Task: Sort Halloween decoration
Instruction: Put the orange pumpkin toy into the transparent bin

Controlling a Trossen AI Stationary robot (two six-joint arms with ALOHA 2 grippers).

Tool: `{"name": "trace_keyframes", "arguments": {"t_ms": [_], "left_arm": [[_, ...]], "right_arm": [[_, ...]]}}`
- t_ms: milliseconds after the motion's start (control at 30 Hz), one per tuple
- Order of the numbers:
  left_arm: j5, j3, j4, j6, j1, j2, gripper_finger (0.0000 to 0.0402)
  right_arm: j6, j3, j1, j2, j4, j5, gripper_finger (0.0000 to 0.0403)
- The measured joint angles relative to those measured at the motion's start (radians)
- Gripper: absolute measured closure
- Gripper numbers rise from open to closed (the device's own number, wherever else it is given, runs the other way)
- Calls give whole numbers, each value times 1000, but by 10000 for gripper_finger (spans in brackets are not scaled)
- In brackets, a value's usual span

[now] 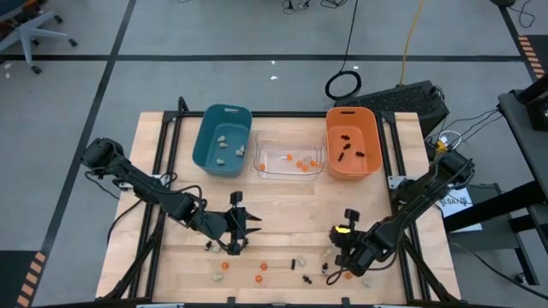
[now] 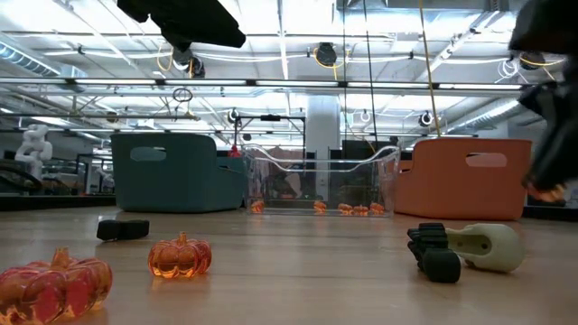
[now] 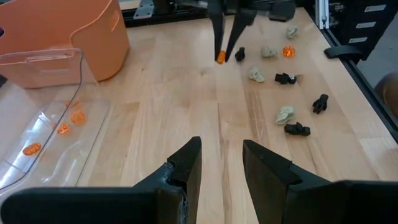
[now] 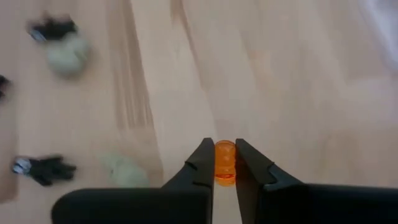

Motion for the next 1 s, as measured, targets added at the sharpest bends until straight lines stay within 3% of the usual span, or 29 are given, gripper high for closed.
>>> {"name": "trace_keyframes", "arguments": {"t_ms": [533, 1000], "left_arm": [[0, 0, 6, -24, 0, 0, 286], [-7, 0, 21, -26, 2, 0, 286]], "right_arm": [[-653, 1, 0, -248, 122, 332, 390], [-1263, 1, -7, -338, 121, 356, 390]]}}
